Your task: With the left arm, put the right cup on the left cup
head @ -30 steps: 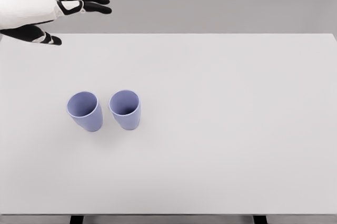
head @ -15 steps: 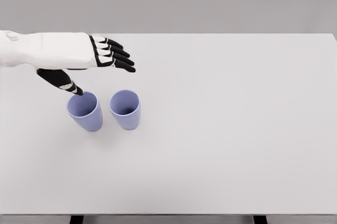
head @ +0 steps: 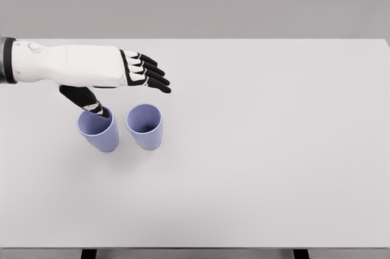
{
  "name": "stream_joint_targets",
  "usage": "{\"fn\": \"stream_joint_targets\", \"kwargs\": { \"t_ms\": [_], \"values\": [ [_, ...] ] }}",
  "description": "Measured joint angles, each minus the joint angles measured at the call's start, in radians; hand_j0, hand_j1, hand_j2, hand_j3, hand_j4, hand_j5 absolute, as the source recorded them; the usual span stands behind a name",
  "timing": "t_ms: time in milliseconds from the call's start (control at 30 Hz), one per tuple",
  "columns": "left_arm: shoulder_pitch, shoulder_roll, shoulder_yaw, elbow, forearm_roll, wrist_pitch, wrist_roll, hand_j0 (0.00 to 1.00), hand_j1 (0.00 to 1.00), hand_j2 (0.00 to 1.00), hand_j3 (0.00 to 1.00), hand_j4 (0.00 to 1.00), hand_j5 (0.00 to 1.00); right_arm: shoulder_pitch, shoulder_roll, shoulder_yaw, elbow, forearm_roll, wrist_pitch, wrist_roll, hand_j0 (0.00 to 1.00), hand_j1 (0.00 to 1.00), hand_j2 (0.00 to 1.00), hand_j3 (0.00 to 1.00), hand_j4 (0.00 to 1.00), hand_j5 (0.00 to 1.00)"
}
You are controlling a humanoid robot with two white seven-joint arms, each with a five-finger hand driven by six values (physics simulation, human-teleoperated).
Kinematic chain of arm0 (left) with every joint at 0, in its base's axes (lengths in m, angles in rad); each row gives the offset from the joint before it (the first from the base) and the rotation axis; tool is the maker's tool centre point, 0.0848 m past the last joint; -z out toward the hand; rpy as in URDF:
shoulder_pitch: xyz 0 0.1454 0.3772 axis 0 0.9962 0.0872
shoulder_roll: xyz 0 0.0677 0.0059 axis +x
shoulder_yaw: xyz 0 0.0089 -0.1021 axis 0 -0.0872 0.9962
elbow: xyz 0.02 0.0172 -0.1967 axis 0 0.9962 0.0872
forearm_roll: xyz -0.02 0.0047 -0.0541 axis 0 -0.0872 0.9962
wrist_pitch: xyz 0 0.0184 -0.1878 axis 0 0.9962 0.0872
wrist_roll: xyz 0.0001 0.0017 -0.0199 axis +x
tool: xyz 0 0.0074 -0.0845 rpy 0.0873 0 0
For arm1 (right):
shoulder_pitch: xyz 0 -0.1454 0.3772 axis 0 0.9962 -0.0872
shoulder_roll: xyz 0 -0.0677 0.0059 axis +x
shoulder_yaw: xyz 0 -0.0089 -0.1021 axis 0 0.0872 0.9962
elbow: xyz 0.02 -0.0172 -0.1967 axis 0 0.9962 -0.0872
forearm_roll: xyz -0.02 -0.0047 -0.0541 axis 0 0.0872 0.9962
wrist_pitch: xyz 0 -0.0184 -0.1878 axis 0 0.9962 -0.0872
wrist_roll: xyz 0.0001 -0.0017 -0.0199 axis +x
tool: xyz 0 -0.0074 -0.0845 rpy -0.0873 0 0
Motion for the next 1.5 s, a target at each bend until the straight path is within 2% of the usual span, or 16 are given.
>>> {"fn": "stream_joint_targets", "kwargs": {
  "t_ms": [300, 367, 700, 900, 1133, 1500],
  "values": [
    [0.002, 0.04, 0.006, -0.001, 0.008, 0.0, -0.004, 0.95, 0.95, 0.95, 0.95, 0.95, 0.95, 0.0, 0.0, 0.0, 0.0, 0.0, 0.0, 0.0, 1.0, 1.0, 1.0, 1.0, 1.0, 1.0],
    [0.002, 0.03, 0.005, -0.001, 0.009, 0.0, -0.004, 0.92, 0.92, 0.92, 0.92, 0.92, 0.92, 0.0, 0.0, 0.0, 0.0, 0.0, 0.0, 0.0, 1.0, 1.0, 1.0, 1.0, 1.0, 1.0],
    [0.021, -0.066, -0.001, -0.001, 0.008, 0.0, -0.005, 0.91, 0.91, 0.91, 0.91, 0.91, 0.91, 0.0, 0.0, 0.0, 0.0, 0.0, 0.0, 0.0, 1.0, 1.0, 1.0, 1.0, 1.0, 1.0],
    [0.02, -0.08, -0.007, -0.002, 0.006, 0.0, -0.01, 0.92, 0.92, 0.92, 0.92, 0.92, 0.92, 0.0, 0.0, 0.0, 0.0, 0.0, 0.0, 0.0, 1.0, 1.0, 1.0, 1.0, 1.0, 1.0],
    [0.012, -0.086, -0.013, -0.001, 0.003, 0.0, -0.069, 0.92, 0.92, 0.92, 0.92, 0.92, 0.92, 0.0, 0.0, 0.0, 0.0, 0.0, 0.0, 0.0, 1.0, 1.0, 1.0, 1.0, 1.0, 1.0],
    [0.02, -0.112, -0.015, -0.001, 0.004, 0.0, -0.079, 0.89, 0.89, 0.89, 0.89, 0.89, 0.89, 0.0, 0.0, 0.0, 0.0, 0.0, 0.0, 0.0, 1.0, 1.0, 1.0, 1.0, 1.0, 1.0]
  ]
}}
